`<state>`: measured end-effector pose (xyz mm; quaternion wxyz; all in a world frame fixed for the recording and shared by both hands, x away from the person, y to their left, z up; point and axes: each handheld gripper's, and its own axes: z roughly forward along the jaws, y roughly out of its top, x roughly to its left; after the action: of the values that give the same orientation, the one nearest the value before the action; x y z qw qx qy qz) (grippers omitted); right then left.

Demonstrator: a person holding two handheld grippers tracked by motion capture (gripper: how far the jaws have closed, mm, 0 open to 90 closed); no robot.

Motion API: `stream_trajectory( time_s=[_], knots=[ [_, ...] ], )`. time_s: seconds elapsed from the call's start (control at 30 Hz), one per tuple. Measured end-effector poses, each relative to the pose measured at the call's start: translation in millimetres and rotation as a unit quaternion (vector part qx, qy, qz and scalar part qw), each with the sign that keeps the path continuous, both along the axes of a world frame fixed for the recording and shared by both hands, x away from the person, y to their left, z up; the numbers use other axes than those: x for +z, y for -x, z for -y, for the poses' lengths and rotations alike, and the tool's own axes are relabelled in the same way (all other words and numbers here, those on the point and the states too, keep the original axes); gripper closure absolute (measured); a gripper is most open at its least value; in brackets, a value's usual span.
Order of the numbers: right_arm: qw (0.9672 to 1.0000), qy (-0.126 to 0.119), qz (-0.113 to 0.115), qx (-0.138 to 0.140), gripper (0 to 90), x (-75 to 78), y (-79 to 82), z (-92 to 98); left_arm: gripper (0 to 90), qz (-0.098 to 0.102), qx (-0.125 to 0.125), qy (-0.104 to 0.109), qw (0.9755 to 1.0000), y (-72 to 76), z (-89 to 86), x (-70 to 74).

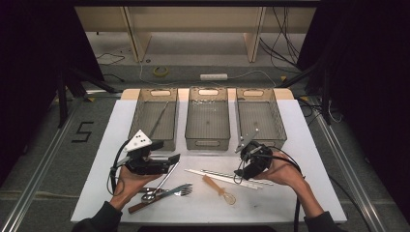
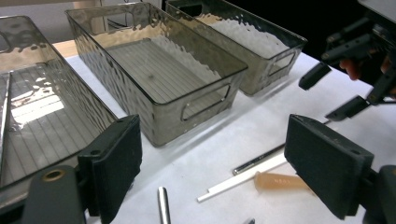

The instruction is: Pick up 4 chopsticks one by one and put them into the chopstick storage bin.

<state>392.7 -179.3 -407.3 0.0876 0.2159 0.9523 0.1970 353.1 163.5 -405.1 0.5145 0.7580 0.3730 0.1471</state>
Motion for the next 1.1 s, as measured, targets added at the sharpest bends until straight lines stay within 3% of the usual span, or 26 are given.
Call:
stream_trajectory(
  time_s=[0.43, 0.67, 0.77, 0.97, 1.1],
  knots=[
    [0.9974, 0.065, -0.027, 0.019, 53.1, -16.2, -5.8, -8.0, 18.4, 0.016, -0.017, -0.017, 0.9996, 16.7, 4.1, -7.2],
    [0.9957, 0.081, -0.04, 0.021, 58.9, -23.0, -7.3, -11.7, 18.1, 0.005, -0.022, 0.0, 0.9998, 21.0, 2.5, -10.9],
    [0.9937, 0.096, -0.05, 0.03, 62.7, -28.3, -8.5, -13.4, 18.0, 0.003, -0.022, -0.005, 0.9998, 22.5, 3.2, -13.2],
    [0.9927, 0.101, -0.053, 0.038, 66.2, -31.7, -9.7, -14.8, 17.8, 0.0, -0.018, 0.002, 0.9998, 22.7, 1.5, -14.9],
    [0.9914, 0.108, -0.056, 0.047, 70.1, -33.3, -10.0, -15.4, 17.6, 0.003, -0.017, -0.004, 0.9998, 23.0, 2.0, -15.4]
  ],
)
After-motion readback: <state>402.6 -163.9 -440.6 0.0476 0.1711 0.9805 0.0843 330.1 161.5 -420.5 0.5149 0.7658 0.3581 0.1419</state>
